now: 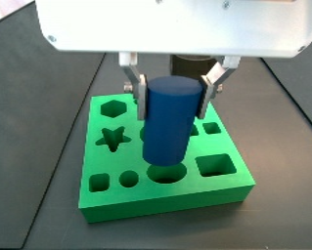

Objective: Pick up the oval object. Move up. Place the oval object on the fixture. Regrasp the oval object. Move to above the board. Insert the oval object.
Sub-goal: Insert the oval object.

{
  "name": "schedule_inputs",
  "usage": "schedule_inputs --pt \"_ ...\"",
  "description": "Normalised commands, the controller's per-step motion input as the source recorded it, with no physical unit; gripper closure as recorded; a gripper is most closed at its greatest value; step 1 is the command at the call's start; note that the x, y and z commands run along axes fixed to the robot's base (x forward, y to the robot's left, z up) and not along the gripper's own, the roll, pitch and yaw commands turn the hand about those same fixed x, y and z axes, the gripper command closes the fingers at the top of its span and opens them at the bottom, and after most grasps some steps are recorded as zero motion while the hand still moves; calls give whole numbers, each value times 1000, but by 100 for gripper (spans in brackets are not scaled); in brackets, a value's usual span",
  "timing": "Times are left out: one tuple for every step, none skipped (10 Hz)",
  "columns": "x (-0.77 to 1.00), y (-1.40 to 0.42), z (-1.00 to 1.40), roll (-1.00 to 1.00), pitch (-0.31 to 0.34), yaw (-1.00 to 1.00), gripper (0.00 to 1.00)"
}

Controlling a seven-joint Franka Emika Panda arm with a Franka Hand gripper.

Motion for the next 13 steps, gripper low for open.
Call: schedule_inputs --pt "0 -29 -311 0 -161 0 100" --pt "0 -43 -363 59 -41 0 100" --pt "11 -29 -357 59 0 0 100" --pt "23 -40 -314 44 -11 0 100" --pt "134 -31 -257 21 -3 0 100" --pt "71 0 -240 24 -31 0 100" --pt "51 37 -197 0 -43 0 100" --pt "31 71 -220 0 -57 0 100" --pt "77 69 -203 0 -47 0 100" --pt "94 71 -234 0 -67 0 100" --pt "100 63 -243 0 -47 0 100" --pt "157 77 -263 0 -29 0 100" --pt "86 46 -320 0 -51 0 100"
